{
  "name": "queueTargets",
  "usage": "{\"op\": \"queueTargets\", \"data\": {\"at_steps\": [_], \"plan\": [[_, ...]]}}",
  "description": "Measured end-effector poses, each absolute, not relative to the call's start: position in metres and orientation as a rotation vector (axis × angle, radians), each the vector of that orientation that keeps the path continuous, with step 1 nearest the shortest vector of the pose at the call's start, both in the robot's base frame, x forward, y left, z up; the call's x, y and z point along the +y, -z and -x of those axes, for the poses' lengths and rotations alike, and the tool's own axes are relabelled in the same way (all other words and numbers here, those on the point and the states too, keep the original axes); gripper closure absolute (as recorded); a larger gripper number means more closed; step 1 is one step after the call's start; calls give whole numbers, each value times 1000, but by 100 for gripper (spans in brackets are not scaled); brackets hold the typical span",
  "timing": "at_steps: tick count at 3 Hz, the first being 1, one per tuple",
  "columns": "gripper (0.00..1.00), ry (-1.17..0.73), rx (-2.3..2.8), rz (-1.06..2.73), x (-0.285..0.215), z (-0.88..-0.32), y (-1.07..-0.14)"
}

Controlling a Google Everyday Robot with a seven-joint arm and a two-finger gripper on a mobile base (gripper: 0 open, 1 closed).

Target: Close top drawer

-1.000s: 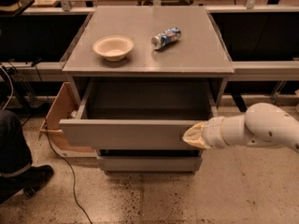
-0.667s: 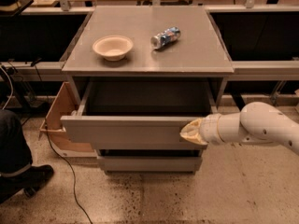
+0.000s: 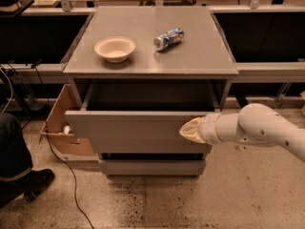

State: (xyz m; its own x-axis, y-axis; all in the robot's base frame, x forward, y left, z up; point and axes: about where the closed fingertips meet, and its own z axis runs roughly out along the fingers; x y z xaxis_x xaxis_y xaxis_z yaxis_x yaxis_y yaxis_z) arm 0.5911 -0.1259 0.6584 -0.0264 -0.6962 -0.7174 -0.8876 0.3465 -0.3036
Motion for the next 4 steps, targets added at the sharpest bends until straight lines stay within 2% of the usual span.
{"op": "queueTargets", "data": {"at_steps": [1,4], "plan": [[100,-263,1738,1367,-110,-621,-661],[100,-225,1723,1312,-97,-645,-661]]}}
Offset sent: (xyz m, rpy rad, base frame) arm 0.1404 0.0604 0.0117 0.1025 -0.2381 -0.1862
